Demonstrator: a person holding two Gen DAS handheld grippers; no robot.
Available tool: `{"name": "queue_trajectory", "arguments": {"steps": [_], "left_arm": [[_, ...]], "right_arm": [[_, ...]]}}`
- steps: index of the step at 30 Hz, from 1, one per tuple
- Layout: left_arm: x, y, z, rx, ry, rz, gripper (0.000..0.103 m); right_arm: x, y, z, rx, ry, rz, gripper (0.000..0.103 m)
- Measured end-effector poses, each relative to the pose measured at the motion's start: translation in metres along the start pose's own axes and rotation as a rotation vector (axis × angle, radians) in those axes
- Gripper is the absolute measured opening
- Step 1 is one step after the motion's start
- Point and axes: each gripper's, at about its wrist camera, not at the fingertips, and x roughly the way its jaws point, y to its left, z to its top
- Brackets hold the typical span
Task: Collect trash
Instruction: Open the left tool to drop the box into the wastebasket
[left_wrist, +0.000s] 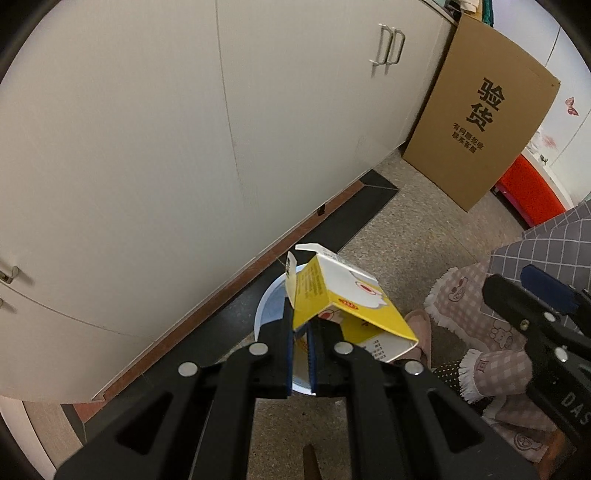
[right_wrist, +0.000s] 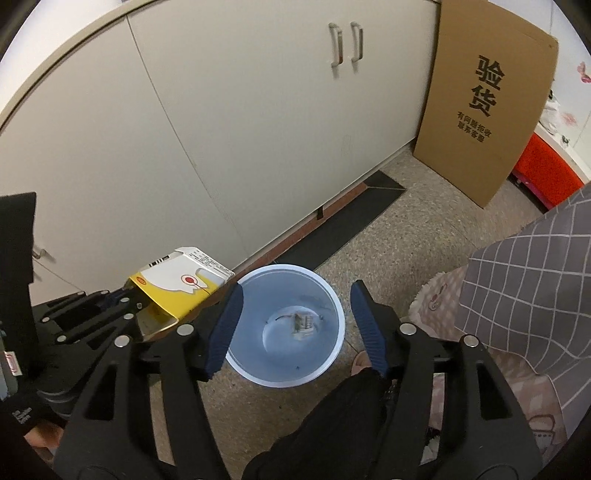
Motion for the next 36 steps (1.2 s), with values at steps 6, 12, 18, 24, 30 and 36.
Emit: {"name": "queue_trajectory", "arguments": {"steps": [6, 12, 18, 24, 30, 36], "left_arm": [[-0.008, -0.001, 0.002, 0.013, -0.008, -0.007, 0.006], [-0.017, -0.005, 0.009, -0.002, -0.022, -0.037, 0.044], [-0.030, -0.004, 0.008, -0.047, -0.037, -0.079, 0.074], [-0.064, -0.016, 0.002, -0.034, -0.079, -0.124, 0.074], [-0.127, -0.043, -0.005, 0.008, -0.185, -0.186, 0.074], [-0.190, -0.093, -0.017, 0.106, -0.283, -0.276, 0.074]], "right_arm": [[-0.021, -0.006, 0.003, 0.022, -0.069, -0.019, 0.066], [-0.046, -0.014, 0.004, 0.055, -0.131, -0.041, 0.070], [-0.071, -0.024, -0.001, 0.079, -0.159, -0.054, 0.071], [-0.107, -0.031, -0.007, 0.101, -0.212, -0.059, 0.071], [-0.165, -0.046, -0.015, 0.130, -0.303, -0.072, 0.072], [-0.231, -0.080, -0.031, 0.189, -0.402, -0.110, 0.075]]}}
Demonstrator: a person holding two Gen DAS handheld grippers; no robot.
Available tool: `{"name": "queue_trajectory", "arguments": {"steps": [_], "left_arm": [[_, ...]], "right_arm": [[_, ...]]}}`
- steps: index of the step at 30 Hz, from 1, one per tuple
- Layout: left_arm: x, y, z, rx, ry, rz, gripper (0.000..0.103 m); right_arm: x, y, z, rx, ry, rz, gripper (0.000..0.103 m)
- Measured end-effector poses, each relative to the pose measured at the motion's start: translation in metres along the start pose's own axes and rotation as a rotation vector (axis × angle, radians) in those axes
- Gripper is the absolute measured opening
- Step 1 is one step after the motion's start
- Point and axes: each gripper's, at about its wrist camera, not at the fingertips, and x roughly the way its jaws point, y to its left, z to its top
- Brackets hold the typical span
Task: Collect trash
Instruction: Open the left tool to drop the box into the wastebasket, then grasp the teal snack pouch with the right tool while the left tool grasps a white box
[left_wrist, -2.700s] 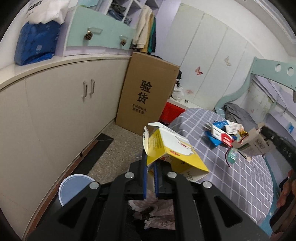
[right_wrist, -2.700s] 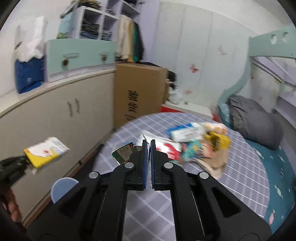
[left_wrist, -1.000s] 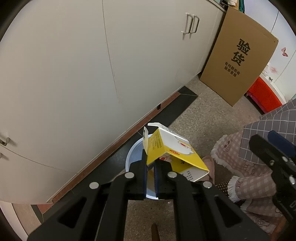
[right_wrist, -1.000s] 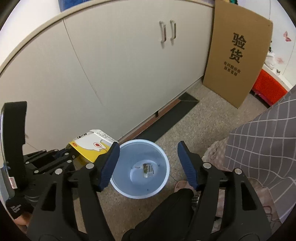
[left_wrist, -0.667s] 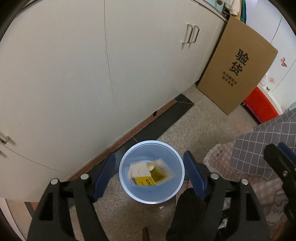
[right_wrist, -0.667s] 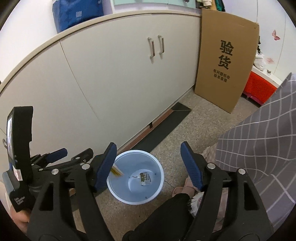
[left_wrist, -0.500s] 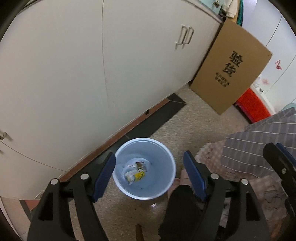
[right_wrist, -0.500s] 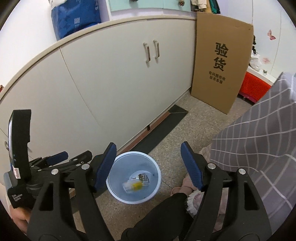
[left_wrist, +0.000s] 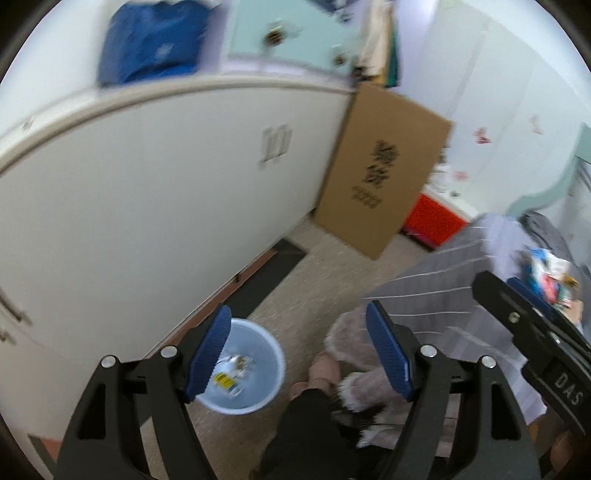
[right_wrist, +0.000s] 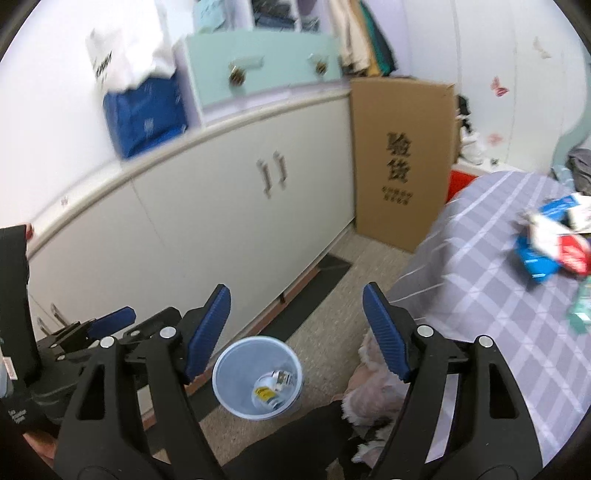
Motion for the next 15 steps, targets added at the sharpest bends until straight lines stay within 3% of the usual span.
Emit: {"name": "queue_trajectory", "arguments": {"steps": [8, 15], "left_arm": [[-0.020, -0.113, 0.000, 0.189, -0.029, -0.110, 0.074], [-0.016, -0.193, 0.002, 0.355, -0.018, -0.173, 0.074]], "right_arm": [[-0.070, -0.096, 0.007, 0.151, -0.084, -0.157, 0.076], [-0.089, -0.194, -0.007, 0.327, -0.043, -0.320, 0.084]]}}
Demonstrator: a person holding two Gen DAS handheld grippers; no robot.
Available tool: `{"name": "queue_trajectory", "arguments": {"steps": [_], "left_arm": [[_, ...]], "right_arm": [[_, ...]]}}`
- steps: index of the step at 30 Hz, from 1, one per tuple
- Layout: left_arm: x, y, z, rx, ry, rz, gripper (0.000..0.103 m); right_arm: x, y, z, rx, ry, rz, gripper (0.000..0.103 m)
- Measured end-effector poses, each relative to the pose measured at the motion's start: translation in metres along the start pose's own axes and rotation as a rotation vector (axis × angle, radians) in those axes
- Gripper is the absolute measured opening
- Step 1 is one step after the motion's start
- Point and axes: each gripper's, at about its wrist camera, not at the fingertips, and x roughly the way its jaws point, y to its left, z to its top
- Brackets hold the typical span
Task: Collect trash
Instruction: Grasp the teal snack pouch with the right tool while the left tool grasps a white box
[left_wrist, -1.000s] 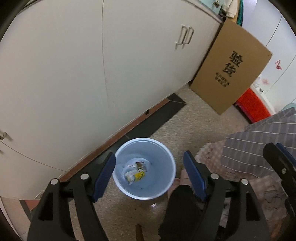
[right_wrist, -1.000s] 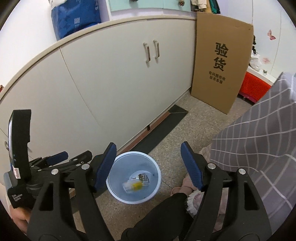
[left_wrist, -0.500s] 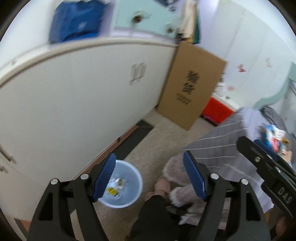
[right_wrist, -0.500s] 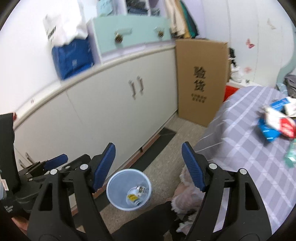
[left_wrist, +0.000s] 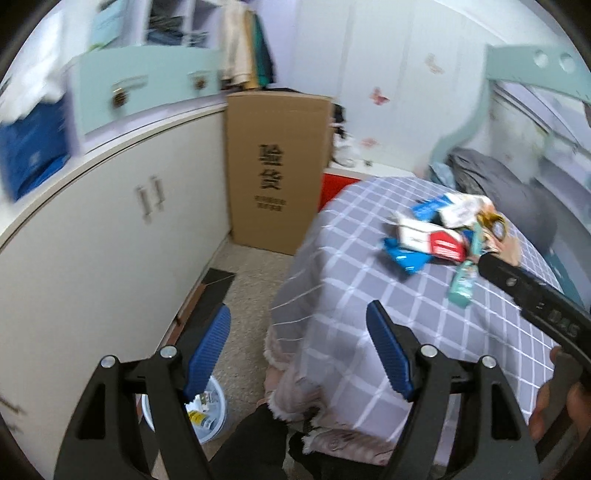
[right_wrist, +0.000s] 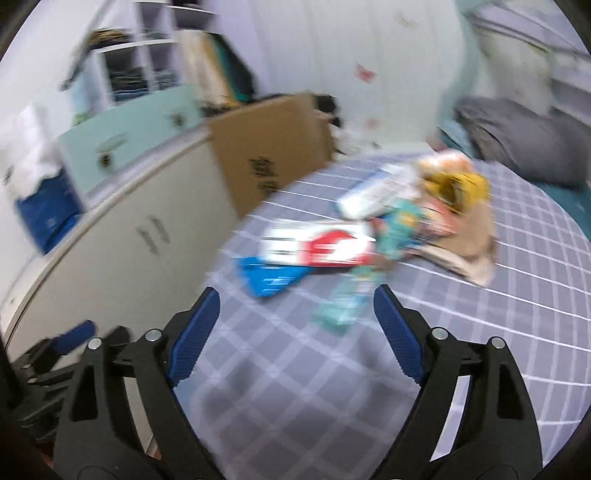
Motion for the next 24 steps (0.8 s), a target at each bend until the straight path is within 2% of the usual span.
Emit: {"name": "queue_trajectory", "arguments": {"steps": [3, 6, 8, 10, 11, 12, 14, 17, 24], "left_arm": [[0.012, -0.025, 0.012, 0.052, 0.026, -0.044, 0.075], [0.026, -0.039, 0.021, 0.077, 0.065, -0.089, 0.076], [0.035, -0.048, 0.028, 0.096, 0.077, -0.109, 0.077], [0.045, -0.054, 0.034, 0.104, 0.089, -0.105, 0.078], [0.049, -0.058, 0.036, 0.103, 0.091, -0.108, 0.078], [0.052, -0.060, 0.039, 0.102, 0.094, -0.111, 0.078], [0.062, -0.064, 0.045, 0.092, 0.114, -0.121, 0.078], [0.072, -0.076, 0.053, 0.099, 0.125, -0.135, 0.078], [0.088, -0.130, 0.067, 0.232, 0.097, -0.145, 0.079]], "right_arm": [[0.020, -0.027, 0.008, 0.031, 0.050, -0.034, 0.084], [0.043, -0.043, 0.013, 0.057, 0.110, -0.016, 0.083], [0.056, -0.047, 0.017, 0.062, 0.149, -0.008, 0.074], [0.066, -0.048, 0.018, 0.056, 0.171, 0.005, 0.056], [0.070, -0.048, 0.017, 0.059, 0.182, 0.015, 0.050], [0.073, -0.050, 0.017, 0.068, 0.190, 0.039, 0.037], [0.071, -0.055, 0.017, 0.074, 0.182, 0.066, 0.036], [0.050, -0.068, 0.015, 0.100, 0.135, 0.092, 0.023], [0.022, -0.099, 0.026, 0.100, 0.030, 0.032, 0.023]]}}
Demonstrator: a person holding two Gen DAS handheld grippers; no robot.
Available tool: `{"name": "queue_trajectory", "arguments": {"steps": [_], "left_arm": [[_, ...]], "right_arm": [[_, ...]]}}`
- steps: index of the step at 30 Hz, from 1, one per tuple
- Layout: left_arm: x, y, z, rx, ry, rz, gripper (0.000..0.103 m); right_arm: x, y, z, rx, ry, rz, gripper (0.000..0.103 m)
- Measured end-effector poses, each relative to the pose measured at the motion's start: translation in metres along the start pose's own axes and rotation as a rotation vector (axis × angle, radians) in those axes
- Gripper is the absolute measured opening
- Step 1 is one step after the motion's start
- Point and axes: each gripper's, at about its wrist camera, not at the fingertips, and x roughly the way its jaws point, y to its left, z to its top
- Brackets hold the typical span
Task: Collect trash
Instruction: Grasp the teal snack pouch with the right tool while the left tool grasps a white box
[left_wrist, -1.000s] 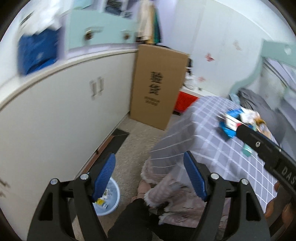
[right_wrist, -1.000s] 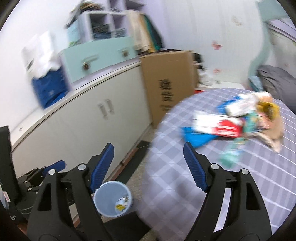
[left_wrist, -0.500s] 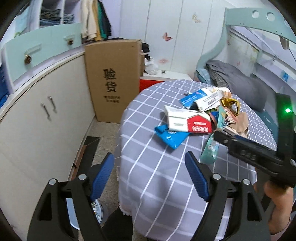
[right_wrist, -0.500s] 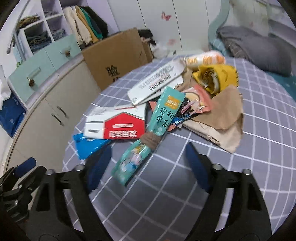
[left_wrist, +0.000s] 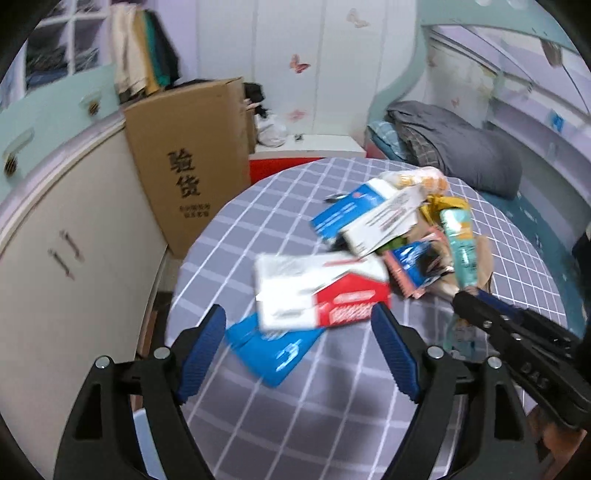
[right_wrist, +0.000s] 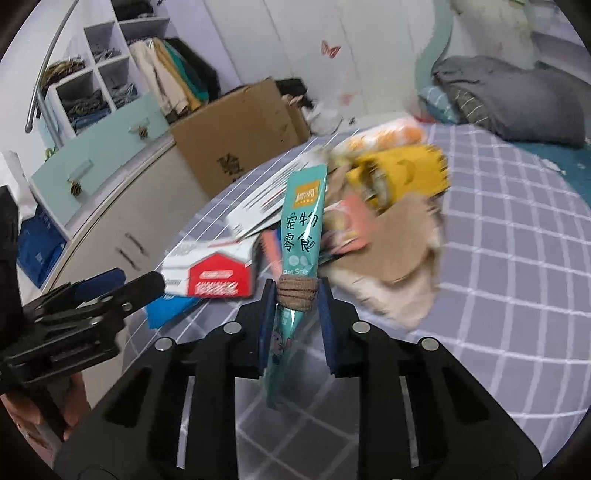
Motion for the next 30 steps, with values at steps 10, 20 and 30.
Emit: {"name": "queue_trajectory", "arguments": {"steps": [10, 20, 30], "left_arm": [[0.046, -0.055, 0.053, 0.166, 0.009, 0.023, 0.079], [0.093, -0.082, 0.065, 0.317, 0.073, 0.022, 0.059], [0.071, -0.082, 0.070, 0.285, -0.012, -0.008, 0.029]], "right_arm": [[0.013, -0.026, 0.047, -0.030, -0.018, -0.018, 0.023], [0.027, -0.043, 0.047, 0.011, -0.004, 0.036, 0.023], [0.023, -0.042, 0.045, 0.016, -0.010, 0.049, 0.022]]}}
